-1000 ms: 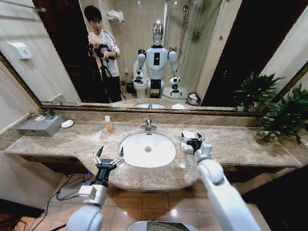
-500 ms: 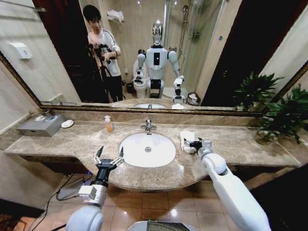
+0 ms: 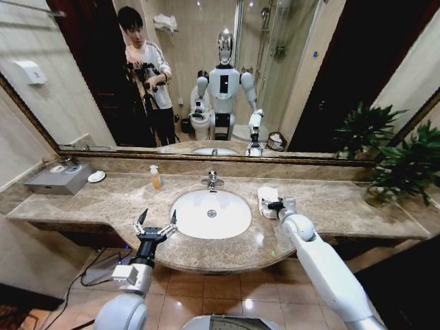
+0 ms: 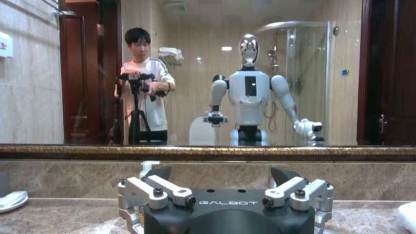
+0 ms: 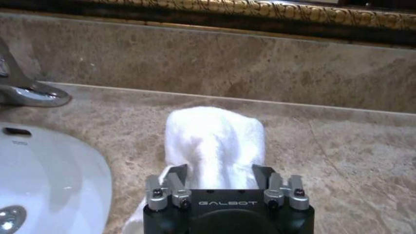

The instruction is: Pick up the towel from the sink counter and wipe the mirror surface.

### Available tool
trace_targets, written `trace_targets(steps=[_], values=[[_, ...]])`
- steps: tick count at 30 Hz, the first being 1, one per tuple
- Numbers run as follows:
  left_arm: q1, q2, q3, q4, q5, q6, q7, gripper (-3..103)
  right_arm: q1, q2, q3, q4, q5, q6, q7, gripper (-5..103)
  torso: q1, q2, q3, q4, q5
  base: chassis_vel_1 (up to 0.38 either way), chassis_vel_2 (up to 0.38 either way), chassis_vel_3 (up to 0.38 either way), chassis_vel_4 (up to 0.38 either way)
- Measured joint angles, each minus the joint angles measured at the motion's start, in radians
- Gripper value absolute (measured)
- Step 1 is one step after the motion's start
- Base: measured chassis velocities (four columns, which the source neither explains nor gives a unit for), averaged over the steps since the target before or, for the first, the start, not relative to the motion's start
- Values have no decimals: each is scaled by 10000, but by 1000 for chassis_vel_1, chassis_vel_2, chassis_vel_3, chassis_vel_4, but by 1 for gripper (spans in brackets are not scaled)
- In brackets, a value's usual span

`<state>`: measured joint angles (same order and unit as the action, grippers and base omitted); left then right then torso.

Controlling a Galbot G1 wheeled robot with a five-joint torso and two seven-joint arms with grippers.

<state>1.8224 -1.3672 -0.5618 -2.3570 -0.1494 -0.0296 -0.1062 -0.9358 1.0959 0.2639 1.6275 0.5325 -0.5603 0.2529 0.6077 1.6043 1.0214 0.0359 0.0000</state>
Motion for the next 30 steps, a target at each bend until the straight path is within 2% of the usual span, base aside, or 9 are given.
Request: trace_targets(steps=[2,5,11,12,13,15,21,28,30], values=[[0,0,0,0,0,0,0,100,-20,-16,10,-2,-4,20,0,68,0,0,0,0,0,0,0,0,0],[0,0,0,0,0,0,0,100,-73,-95,43,-2,-12,105,-2,51,0,0,0,0,-1,0,0,0,0],[0,0,0,0,0,0,0,100,-70,0,15,39,-40,199,-9,30,0,0,0,0,-1,0,0,0,0],[0,0,0,0,0,0,0,100,-72,34,3,61,-41,203,-10,30,-1,0,0,0,-1,0,0,0,0],[0,-1,0,0,0,0,0,100,-85,108,-28,110,-50,210,-17,19,0,0,0,1,0,0,0,0,0],[0,0,0,0,0,0,0,100,-94,144,-38,153,-54,210,-31,14,0,0,0,1,0,0,0,0,0],[0,0,0,0,0,0,0,100,-134,288,-50,403,-48,270,70,9,0,0,0,2,0,0,0,0,0],[0,0,0,0,0,0,0,100,-267,427,269,1127,-66,936,336,9,0,0,0,0,0,0,0,0,0],[0,0,0,0,0,0,0,100,-302,520,423,1818,-180,1438,590,9,-1,0,0,0,-1,0,0,0,0]])
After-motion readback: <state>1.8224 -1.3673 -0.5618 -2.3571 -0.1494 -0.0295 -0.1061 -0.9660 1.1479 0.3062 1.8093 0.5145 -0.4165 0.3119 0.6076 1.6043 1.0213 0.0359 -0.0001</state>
